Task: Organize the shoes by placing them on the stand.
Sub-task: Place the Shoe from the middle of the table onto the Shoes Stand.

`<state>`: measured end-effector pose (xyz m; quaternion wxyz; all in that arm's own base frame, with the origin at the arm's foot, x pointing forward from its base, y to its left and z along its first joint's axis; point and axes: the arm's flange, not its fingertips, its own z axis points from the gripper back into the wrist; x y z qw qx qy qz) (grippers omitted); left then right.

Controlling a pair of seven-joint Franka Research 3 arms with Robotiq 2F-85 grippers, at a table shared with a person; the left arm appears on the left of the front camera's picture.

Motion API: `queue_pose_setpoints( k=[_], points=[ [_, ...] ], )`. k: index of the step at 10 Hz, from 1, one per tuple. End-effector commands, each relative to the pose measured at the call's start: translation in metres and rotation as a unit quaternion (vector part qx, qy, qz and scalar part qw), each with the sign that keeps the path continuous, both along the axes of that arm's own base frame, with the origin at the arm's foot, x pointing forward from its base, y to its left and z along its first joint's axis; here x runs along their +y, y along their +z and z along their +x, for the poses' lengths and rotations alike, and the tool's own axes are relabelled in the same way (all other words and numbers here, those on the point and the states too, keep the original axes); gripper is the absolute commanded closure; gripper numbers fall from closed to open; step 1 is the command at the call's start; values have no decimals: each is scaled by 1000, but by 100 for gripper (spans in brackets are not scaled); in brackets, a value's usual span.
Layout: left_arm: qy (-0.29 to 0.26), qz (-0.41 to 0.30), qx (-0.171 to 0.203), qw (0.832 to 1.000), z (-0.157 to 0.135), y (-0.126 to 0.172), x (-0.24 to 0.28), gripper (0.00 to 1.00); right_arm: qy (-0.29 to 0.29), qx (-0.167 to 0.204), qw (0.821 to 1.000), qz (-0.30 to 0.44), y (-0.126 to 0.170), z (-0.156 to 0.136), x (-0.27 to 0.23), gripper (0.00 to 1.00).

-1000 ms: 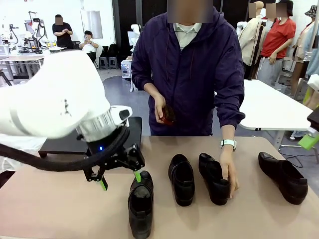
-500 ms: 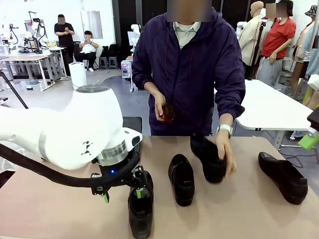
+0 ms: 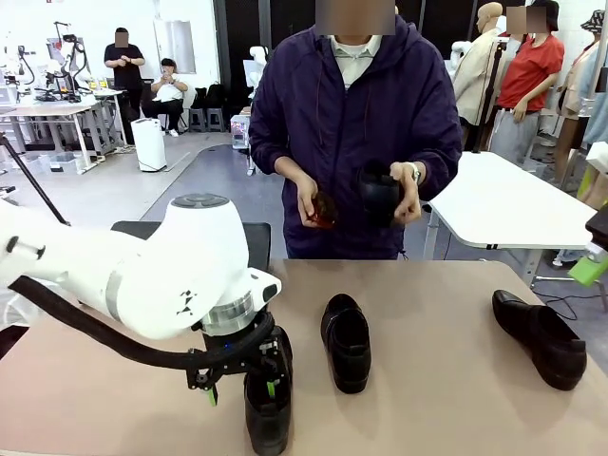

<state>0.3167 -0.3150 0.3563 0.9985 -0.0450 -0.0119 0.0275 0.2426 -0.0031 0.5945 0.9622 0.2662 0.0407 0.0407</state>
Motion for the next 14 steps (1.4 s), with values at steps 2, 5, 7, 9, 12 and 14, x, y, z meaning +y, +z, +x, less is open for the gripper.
queue_pose_setpoints(
  k=[2,5,7,9,12,14],
  points=[
    [12,10,3,1000,7,-4,-6,56,11,-2,1000,14,4,1,-2,0],
    [16,21,-6,1000,9,-1,-3,100,11,-2,1000,14,4,1,-2,0],
    [10,19,-5,1000,7,-5,-3,100,11,-2,1000,14,4,1,-2,0],
    [7,24,-7,1000,8,-5,-4,100,11,-2,1000,14,4,1,-2,0],
    [-3,18,-16,1000,11,4,-2,100,11,-2,1000,14,4,1,-2,0],
    [-29,3,-48,998,4,37,1,100,11,-2,1000,14,4,1,-2,0]
  ],
)
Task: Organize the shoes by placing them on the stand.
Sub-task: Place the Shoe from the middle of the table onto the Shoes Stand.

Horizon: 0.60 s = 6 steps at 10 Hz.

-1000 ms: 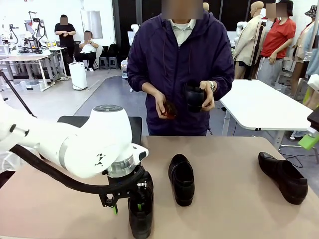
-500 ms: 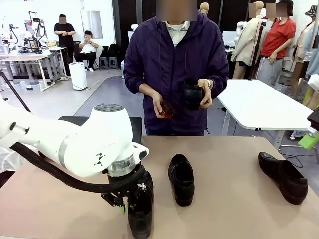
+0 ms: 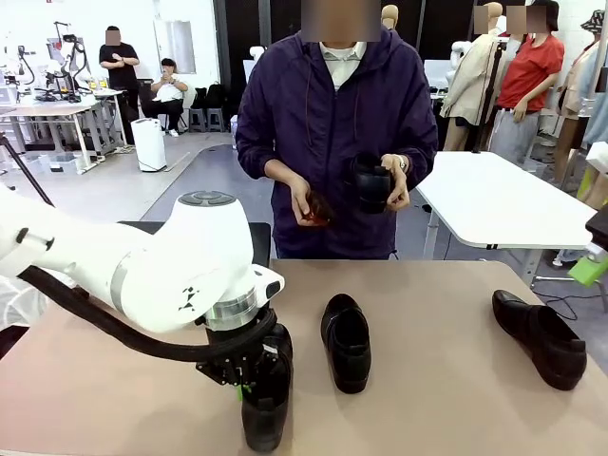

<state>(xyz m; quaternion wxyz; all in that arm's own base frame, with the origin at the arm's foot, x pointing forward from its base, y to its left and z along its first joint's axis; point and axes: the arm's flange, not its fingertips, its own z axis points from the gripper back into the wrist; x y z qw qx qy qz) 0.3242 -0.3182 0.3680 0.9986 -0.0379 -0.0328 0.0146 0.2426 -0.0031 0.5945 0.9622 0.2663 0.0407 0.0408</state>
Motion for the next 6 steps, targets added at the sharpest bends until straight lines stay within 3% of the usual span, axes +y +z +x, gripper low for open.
queue_pose_setpoints(
  k=[1,2,4,5,6],
  points=[
    [-57,-21,-52,997,-15,66,9,100,11,-2,1000,14,4,1,-2,0],
    [-74,-19,-64,995,-26,99,18,100,11,-2,1000,14,4,1,-2,0],
    [-94,-6,-127,987,-57,166,43,100,11,-2,1000,14,4,1,-2,0],
    [-108,-7,-157,982,-74,189,53,100,11,-2,1000,14,4,1,-2,0],
    [-84,-2,-161,983,-83,199,64,100,11,-2,1000,14,4,1,-2,0]
  ],
)
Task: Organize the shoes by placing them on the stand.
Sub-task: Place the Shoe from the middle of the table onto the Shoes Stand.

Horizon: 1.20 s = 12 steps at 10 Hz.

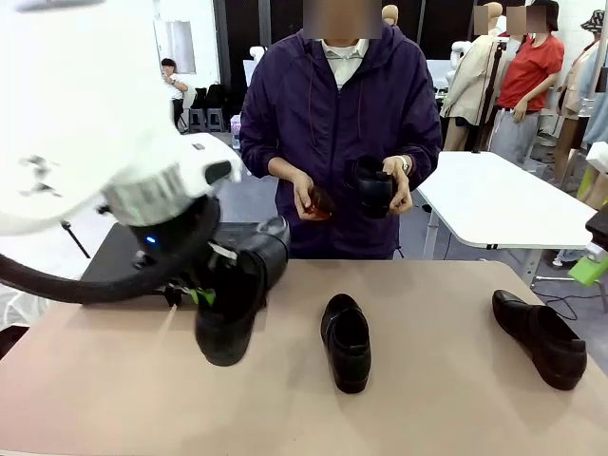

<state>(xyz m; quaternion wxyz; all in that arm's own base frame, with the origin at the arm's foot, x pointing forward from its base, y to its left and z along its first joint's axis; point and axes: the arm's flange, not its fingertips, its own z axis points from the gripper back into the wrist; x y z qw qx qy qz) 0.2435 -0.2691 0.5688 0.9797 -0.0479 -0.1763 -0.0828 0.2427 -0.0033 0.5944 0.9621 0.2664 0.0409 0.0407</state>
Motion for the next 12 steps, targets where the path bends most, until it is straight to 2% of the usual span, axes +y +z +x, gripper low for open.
queue_pose_setpoints(
  k=[1,2,5,6,7,9,11,12],
  points=[
    [90,-23,31,995,-8,-3,25,100,11,-3,1000,14,4,1,-2,0],
    [0,0,0,1000,0,0,0,100,11,-3,1000,14,4,1,-2,0],
    [0,0,0,1000,0,0,0,100,11,-3,1000,14,4,1,-2,0],
    [18,9,6,1000,-7,-3,5,100,11,-3,1000,14,4,1,-2,0],
    [57,27,-4,998,25,-8,22,100,11,-3,1000,14,4,1,-2,0],
    [50,0,-66,997,99,-30,58,100,11,-3,1000,14,4,1,-2,0],
    [78,14,-120,990,164,-46,77,100,11,-3,1000,14,4,1,-2,0],
    [87,-2,-128,988,192,-52,82,100,11,-3,1000,14,4,1,-2,0]
  ],
)
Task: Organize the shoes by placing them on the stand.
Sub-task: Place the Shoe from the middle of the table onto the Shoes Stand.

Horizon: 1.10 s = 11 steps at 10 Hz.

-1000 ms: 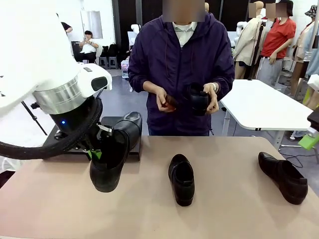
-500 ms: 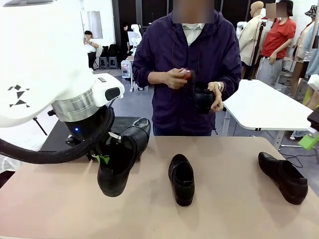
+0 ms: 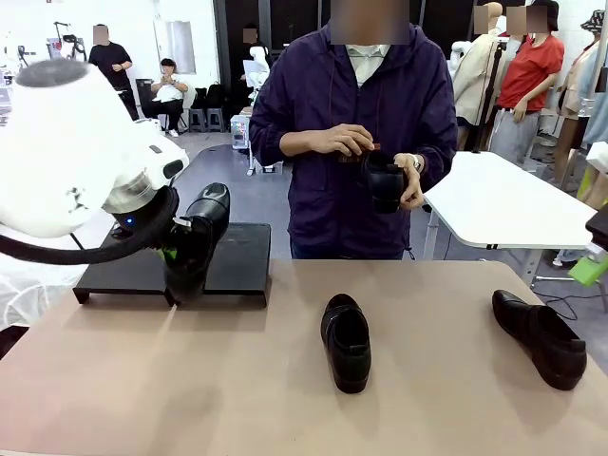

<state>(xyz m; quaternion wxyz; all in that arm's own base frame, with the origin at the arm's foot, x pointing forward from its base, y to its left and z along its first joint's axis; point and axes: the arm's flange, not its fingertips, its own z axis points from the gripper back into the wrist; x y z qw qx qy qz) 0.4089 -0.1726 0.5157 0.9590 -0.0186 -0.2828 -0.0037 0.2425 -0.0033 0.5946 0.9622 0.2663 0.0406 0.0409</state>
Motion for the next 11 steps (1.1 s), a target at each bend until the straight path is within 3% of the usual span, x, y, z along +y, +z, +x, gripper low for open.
queue_pose_setpoints(
  k=[1,2,4,5,6,10,11],
  points=[
    [59,14,-31,998,49,-8,-9,100,11,-2,1000,14,4,1,-2,0],
    [96,32,-63,993,68,-19,-2,100,11,-2,1000,14,4,1,-2,0],
    [85,35,-96,991,88,-28,8,100,11,-2,1000,14,4,1,-2,0],
    [72,13,-72,995,92,-28,10,100,11,-2,1000,14,4,1,-2,0],
    [73,19,-66,995,79,-27,29,100,11,-2,1000,14,4,1,-2,0],
    [72,22,-60,995,83,-36,25,100,11,-2,1000,14,4,1,-2,0],
    [103,3,-70,992,92,-43,25,100,11,-2,1000,14,4,1,-2,0]
  ],
)
